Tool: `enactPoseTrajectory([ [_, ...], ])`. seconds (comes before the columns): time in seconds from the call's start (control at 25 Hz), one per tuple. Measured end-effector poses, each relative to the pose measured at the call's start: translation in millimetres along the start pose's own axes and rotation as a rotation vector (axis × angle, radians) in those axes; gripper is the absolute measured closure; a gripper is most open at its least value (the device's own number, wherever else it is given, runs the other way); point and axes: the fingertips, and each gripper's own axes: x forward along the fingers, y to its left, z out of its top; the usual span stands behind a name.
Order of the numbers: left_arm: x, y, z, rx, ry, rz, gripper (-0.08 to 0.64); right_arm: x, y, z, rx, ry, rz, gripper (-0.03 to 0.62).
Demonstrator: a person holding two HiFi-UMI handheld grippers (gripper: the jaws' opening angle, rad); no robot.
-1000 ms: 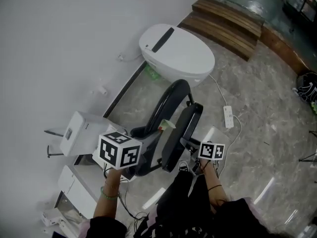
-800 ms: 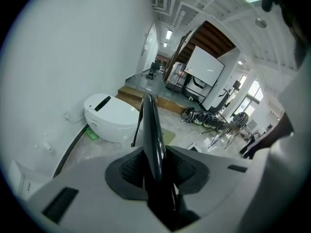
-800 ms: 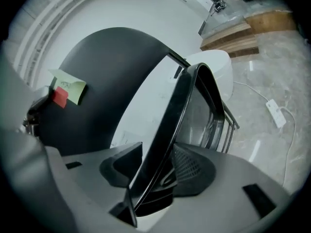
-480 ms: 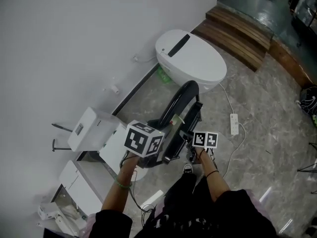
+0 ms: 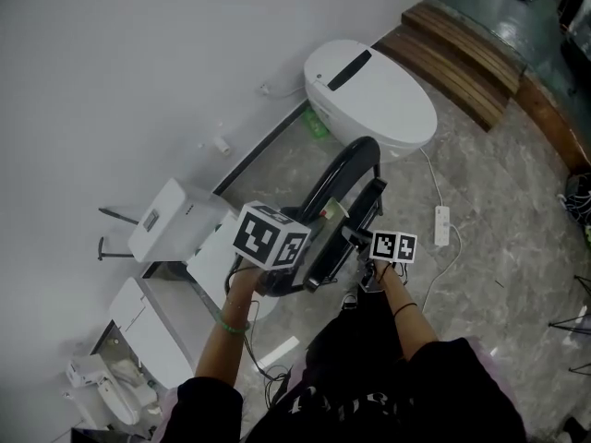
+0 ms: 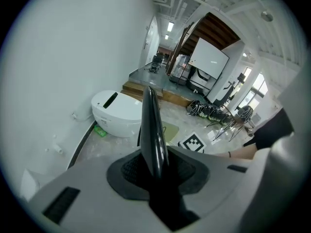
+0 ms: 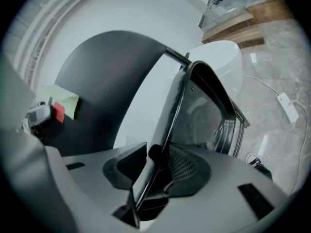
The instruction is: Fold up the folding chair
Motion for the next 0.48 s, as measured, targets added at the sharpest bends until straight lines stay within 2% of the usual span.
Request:
enactPoseTrajectory([
  [0.16, 5, 12, -10, 0.059, 0.103, 0.05, 0.472, 3, -1, 22, 0.156, -0.039, 0.075, 0.451],
  [0.28, 3, 26, -9, 0.047, 0.111, 0.038, 0.472, 18, -1, 32, 0.166, 0.004, 0.071, 0.49],
  [0.48, 0, 46, -8, 0.03, 0.098, 0.025, 0.486, 32, 3, 36, 0.218, 0.059, 0.109, 0.514],
])
